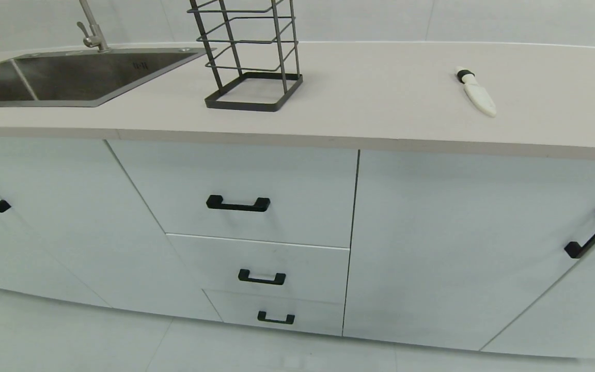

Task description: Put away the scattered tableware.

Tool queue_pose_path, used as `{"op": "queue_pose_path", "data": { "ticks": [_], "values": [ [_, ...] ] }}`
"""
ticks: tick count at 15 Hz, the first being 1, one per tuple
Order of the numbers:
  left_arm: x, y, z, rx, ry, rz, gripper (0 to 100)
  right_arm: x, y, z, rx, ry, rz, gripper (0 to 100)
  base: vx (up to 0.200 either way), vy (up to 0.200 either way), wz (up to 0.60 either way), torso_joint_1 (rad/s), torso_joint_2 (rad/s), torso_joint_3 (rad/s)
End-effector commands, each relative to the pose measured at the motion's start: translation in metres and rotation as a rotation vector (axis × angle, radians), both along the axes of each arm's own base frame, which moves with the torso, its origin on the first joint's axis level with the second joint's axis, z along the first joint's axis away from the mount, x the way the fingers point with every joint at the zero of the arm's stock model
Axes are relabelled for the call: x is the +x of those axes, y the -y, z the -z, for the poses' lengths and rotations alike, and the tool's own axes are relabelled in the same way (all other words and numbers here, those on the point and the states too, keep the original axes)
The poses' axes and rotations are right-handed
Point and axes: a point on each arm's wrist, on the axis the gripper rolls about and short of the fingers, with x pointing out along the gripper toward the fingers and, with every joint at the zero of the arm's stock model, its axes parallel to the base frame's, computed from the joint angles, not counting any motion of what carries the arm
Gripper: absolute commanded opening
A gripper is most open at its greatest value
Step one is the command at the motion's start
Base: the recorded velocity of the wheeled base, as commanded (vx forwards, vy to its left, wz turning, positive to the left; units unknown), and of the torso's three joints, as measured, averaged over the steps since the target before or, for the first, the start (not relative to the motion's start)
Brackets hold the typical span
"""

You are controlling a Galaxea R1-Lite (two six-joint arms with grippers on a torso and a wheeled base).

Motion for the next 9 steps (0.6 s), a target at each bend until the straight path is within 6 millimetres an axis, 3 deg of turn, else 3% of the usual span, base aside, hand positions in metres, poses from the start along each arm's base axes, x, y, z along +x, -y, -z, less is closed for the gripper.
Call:
{"op": "queue_pose_path", "data": {
  "ticks": [1,2,3,6,9],
  "values": [
    [0.0002,0.0,0.0001,0.001,-0.002,0.0,100,0.0001,0.0,0.0,0.0,-0.001,0.0,100,0.0,0.0,0.0,0.0,0.0,0.0],
    [0.0002,0.0,0.0001,0.004,-0.002,-0.001,100,0.0001,0.0,0.0,0.0,-0.001,0.0,100,0.0,0.0,0.0,0.0,0.0,0.0],
    [0.0002,0.0,0.0001,0.007,-0.002,-0.001,100,0.0001,0.0,0.0,0.0,-0.001,0.0,100,0.2,0.2,0.0,-0.002,0.01,0.002],
    [0.0003,-0.0002,0.0029,0.014,-0.029,-0.012,100,0.0001,0.0,0.0,0.001,-0.001,0.0,100,0.2,0.0,0.0,0.002,0.0,0.004],
    [0.0003,-0.0003,0.0045,0.013,-0.045,-0.014,100,0.0001,0.0,0.0,0.001,-0.001,0.0,100,0.0,0.0,0.0,0.0,0.0,0.0]
  ]
}}
